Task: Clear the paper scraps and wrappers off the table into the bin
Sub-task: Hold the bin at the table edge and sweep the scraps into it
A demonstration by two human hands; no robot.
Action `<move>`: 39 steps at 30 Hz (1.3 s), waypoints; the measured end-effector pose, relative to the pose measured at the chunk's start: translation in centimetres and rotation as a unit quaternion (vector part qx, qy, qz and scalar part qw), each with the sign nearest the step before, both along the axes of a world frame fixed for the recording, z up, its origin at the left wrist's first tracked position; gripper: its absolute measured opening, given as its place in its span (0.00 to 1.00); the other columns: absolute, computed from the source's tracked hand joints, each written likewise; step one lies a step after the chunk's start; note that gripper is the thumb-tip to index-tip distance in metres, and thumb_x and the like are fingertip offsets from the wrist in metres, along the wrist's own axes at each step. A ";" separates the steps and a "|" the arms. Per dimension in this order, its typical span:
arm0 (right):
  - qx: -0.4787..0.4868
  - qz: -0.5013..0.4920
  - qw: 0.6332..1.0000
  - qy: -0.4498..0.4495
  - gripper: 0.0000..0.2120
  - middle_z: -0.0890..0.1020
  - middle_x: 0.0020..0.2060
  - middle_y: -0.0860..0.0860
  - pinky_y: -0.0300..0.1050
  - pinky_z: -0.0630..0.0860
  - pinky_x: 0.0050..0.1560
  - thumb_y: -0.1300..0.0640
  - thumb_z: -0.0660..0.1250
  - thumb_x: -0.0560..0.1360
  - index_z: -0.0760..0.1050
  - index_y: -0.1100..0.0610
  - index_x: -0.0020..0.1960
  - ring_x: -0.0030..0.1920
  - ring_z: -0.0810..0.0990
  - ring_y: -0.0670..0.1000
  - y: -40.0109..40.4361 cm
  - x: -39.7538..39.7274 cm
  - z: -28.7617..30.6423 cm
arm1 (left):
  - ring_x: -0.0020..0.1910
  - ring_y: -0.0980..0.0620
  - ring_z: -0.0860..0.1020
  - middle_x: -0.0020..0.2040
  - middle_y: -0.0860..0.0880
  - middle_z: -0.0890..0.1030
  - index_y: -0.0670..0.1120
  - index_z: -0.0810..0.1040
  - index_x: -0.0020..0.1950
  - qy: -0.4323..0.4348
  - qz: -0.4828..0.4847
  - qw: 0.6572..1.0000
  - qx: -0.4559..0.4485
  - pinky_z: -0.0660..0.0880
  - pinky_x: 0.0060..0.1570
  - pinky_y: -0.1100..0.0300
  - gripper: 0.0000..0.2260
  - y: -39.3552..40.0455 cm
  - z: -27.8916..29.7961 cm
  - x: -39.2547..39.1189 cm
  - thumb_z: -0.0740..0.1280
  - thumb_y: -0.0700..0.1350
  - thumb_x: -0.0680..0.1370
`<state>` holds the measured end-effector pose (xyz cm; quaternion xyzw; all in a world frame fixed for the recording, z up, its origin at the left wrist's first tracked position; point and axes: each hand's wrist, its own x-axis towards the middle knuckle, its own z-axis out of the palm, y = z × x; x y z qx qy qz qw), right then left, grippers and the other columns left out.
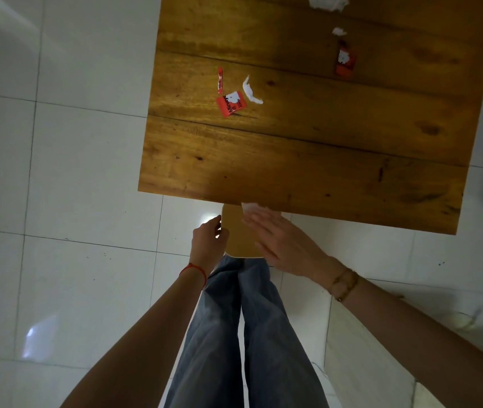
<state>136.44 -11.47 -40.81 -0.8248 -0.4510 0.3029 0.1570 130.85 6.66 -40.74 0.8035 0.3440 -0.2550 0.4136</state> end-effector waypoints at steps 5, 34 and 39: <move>0.035 -0.069 0.996 -0.048 0.24 0.59 0.76 0.52 0.54 0.58 0.74 0.53 0.53 0.82 0.55 0.54 0.77 0.76 0.55 0.52 1.8 4.4 0.7 | 0.35 0.52 0.74 0.48 0.41 0.83 0.38 0.78 0.51 0.003 -0.002 1.000 0.009 0.76 0.46 0.57 0.11 0.6 0.0 -0.1 0.57 0.38 0.78; 0.005 -0.010 1.000 -0.029 0.26 0.53 0.77 0.54 0.48 0.45 0.75 0.49 0.50 0.82 0.52 0.58 0.77 0.77 0.48 0.51 7.3 7.0 -0.2 | 0.50 0.41 0.81 0.52 0.41 0.83 0.40 0.78 0.56 -0.008 0.031 0.999 -0.008 0.77 0.51 0.56 0.12 0.8 -0.4 -0.8 0.58 0.38 0.77; -0.011 0.015 1.000 0.014 0.25 0.61 0.76 0.54 0.51 0.57 0.74 0.48 0.47 0.82 0.57 0.58 0.76 0.76 0.57 0.54 2.9 -0.2 0.5 | 0.49 0.39 0.80 0.50 0.39 0.83 0.39 0.78 0.53 -0.003 0.041 0.999 -0.013 0.77 0.52 0.51 0.11 -0.1 0.2 -1.7 0.59 0.41 0.78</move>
